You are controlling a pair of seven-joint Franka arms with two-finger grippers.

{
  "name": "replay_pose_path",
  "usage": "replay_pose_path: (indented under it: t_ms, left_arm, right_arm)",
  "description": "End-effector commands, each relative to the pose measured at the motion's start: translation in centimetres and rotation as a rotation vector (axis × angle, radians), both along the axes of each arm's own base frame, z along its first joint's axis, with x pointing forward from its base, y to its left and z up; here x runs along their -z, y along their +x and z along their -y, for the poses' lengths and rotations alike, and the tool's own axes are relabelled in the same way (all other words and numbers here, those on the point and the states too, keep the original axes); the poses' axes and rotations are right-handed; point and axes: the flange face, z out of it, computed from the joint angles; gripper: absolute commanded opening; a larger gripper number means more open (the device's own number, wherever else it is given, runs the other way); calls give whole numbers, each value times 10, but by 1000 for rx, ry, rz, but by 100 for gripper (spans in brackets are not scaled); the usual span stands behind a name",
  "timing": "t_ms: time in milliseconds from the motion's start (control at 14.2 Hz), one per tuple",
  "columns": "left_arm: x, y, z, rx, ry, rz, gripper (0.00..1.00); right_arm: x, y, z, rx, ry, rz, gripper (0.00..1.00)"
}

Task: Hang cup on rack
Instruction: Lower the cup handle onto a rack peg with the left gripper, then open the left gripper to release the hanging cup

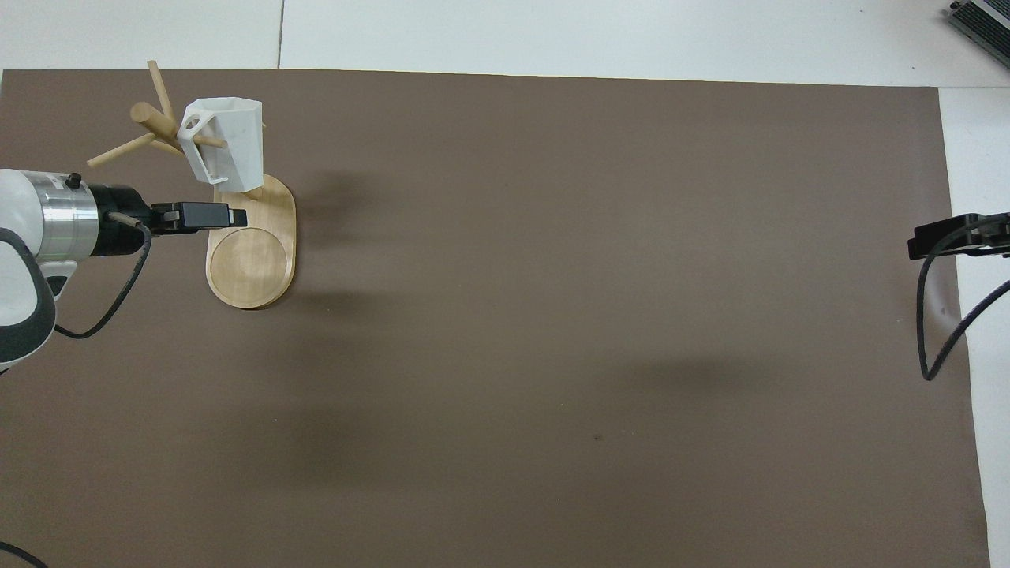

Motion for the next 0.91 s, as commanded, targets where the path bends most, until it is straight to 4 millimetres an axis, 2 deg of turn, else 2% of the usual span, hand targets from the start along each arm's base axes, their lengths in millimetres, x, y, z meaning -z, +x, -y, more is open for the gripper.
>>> replay_pose_path:
  t_ms: [0, 141, 281, 563, 704, 844]
  left_arm:
    - [-28, -12, 9, -198, 31, -112, 100]
    - [-43, -23, 13, -126, 112, -105, 100]
    - [-51, -34, 25, 139, 230, -51, 100]
    - [-61, -41, 29, 478, 285, 59, 100]
    - [-63, -51, 54, 757, 312, 120, 100]
    - [-63, -58, 63, 993, 326, 166, 100]
  right_arm:
    - [-1, -6, 1, -8, 14, 13, 100]
    - [-1, -6, 0, -11, 14, 13, 100]
    - [-1, -6, 1, -9, 14, 13, 100]
    - [-1, -6, 1, -9, 14, 13, 100]
    - [-1, -6, 0, -11, 14, 13, 100]
    - [-1, -6, 1, -9, 14, 13, 100]
